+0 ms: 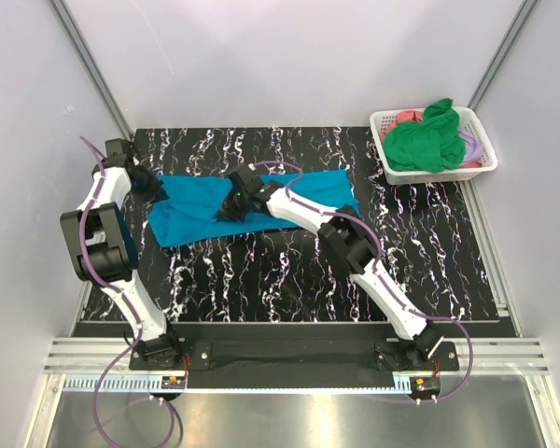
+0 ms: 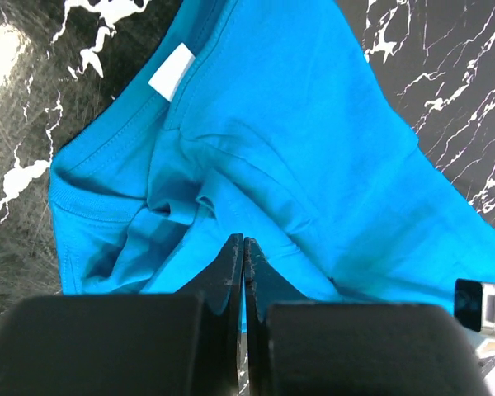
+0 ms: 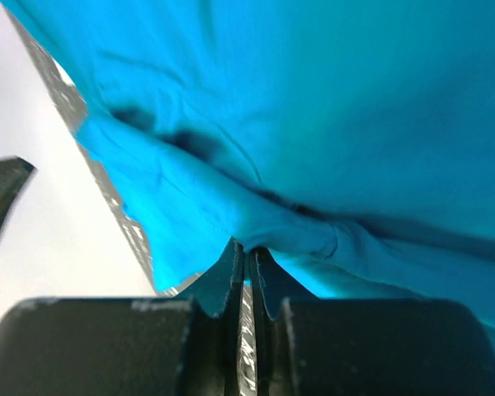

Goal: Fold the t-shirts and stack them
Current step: Fold the tshirt

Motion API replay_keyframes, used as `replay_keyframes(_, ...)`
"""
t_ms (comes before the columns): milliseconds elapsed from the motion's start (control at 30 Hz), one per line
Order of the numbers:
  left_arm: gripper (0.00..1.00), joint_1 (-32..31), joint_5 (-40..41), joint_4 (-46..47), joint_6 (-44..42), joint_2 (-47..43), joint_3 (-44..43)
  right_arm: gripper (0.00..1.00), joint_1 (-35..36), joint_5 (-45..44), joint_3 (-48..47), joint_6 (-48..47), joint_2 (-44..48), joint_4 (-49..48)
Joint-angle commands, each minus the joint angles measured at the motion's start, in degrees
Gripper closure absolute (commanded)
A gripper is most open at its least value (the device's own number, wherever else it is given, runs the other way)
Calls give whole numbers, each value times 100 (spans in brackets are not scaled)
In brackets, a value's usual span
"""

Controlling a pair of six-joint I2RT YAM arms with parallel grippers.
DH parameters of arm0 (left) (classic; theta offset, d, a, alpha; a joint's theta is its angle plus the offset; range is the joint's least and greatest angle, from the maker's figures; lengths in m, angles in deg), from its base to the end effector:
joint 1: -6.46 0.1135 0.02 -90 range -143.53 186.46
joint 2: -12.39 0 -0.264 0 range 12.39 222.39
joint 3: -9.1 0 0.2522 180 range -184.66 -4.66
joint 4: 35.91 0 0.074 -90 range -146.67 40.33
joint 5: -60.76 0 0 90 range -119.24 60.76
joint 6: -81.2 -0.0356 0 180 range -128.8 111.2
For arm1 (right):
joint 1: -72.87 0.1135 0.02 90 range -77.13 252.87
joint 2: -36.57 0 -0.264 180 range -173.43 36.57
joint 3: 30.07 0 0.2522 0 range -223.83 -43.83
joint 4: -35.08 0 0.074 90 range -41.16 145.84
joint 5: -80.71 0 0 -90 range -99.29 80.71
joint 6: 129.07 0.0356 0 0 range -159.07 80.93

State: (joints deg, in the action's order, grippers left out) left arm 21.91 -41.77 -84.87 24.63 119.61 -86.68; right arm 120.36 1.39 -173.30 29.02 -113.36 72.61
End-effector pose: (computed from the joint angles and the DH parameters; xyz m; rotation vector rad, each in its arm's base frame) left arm 0.3867 0.0989 0.2211 -1.0218 2.4333 -0.3950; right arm 0.3851 0.4298 0.1403 0.3723 2.6353 1.0823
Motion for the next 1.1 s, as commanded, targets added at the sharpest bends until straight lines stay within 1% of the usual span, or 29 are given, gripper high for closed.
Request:
replay_keyframes(0, 100, 11, 15, 4, -117, 150, -323, 96, -204, 101, 89, 204, 544, -794)
replay_keyframes(100, 100, -6, -152, 205, -91, 211, -297, 96, -310, 276, 80, 309, 465, -988)
replay_keyframes(200, 100, -6, -74, 163, -91, 194, -376, 96, -406, 461, 185, 459, 438, -1427)
replay_keyframes(233, 86, 3, 135, 128, -100, 124, -402, 96, -433, 514, 177, 520, 395, -1610)
replay_keyframes(267, 76, -6, 233, 75, -109, 98, -420, 95, -459, 619, 176, 642, 368, -1708)
replay_keyframes(300, 63, -15, 338, -38, -135, 63, -455, 94, -538, 663, 185, 722, 342, -1796)
replay_keyframes(333, 58, -6, 487, -74, -152, 10, -490, 89, -556, 690, 194, 792, 298, -1927)
replay_keyframes(400, 54, 3, 515, -75, -196, -34, -464, 81, -617, 708, 72, 898, 201, -1903)
replay_keyframes(433, 53, -6, 498, -101, -197, -43, -464, 70, -661, 725, -7, 907, 149, -1815)
replay_keyframes(467, 50, -6, 472, -118, -205, -35, -464, 69, -688, 804, -86, 925, 96, -1754)
replay_keyframes(500, 50, -6, 402, -136, -214, -34, -447, 67, -705, 865, -261, 942, 0, -1701)
replay_keyframes(567, 49, -6, 226, 56, -345, -43, -333, 61, -741, 1006, -333, 873, -19, -1560)
replay_keyframes(633, 50, -15, -89, 241, -451, -26, -245, 58, -749, 1033, -281, 750, 139, -1289)
replay_keyframes(700, 50, -15, -205, 321, -539, 53, -218, 55, -776, 1077, -159, 399, 401, -1051)
replay_keyframes(767, 51, -15, -249, 356, -539, 71, -157, 54, -828, 1156, 35, 38, 656, -717)
replay_keyframes(800, 51, -15, -302, 391, -522, 54, -113, 53, -855, 1199, 332, -93, 954, -672)
replay_keyframes(867, 51, -50, -276, 356, -426, 53, -60, 53, -899, 1209, 693, -498, 1254, -392)
replay_keyframes(933, 50, -76, -267, 277, -364, 149, -86, 53, -925, 1209, 887, -822, 1650, -120)
replay_keyframes(1000, 50, -94, -363, 259, -337, 194, -139, 53, -934, 1174, 1046, -1341, 1993, 144)
replay_keyframes(1033, 50, -155, -346, 181, -363, 255, -217, 53, -934, 1069, 1055, -1752, 2107, 520)
replay_keyframes(1067, 50, -182, -303, -116, -433, 290, -296, 53, -934, 929, 1055, -1965, 2212, 784)
